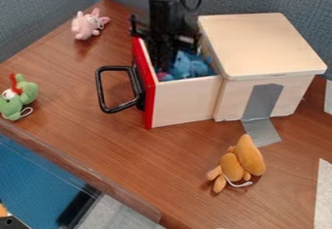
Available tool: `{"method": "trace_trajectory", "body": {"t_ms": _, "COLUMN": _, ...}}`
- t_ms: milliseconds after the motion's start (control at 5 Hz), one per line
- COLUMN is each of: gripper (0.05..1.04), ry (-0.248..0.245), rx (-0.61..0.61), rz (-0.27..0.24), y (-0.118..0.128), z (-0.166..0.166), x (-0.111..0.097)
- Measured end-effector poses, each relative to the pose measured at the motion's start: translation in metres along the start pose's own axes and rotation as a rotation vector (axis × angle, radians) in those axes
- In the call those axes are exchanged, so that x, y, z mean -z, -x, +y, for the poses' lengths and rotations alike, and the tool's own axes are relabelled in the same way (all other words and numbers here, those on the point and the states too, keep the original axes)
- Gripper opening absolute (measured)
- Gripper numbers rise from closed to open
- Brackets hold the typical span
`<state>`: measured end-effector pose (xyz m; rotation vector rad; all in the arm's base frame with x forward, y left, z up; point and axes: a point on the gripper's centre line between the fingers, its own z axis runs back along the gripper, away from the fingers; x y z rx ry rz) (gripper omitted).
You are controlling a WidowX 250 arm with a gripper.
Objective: Put the blue stuffed toy in the drawer
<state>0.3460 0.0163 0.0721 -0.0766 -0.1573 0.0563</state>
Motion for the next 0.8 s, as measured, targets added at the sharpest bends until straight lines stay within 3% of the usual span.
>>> {"method": "trace_trajectory", "body": {"t_ms": 200, "gripper": 0.123, "ry": 0.01, "rx": -0.032, "rz": 0.002, "y": 0.0, "z": -0.006, "x": 0.005}}
{"method": "trace_trajectory", "body": {"t_ms": 400, "gripper": 0.325, "ry": 0.009, "rx": -0.036, "rz": -0.011, "y": -0.002, "z": -0.009, "x": 0.004}}
{"method": "trace_trajectory", "body": {"t_ms": 800, "gripper": 0.917, "ry": -0.015, "rx": 0.013, "rz": -0.167, "y": -0.008, "z": -0.01, "x": -0.062}}
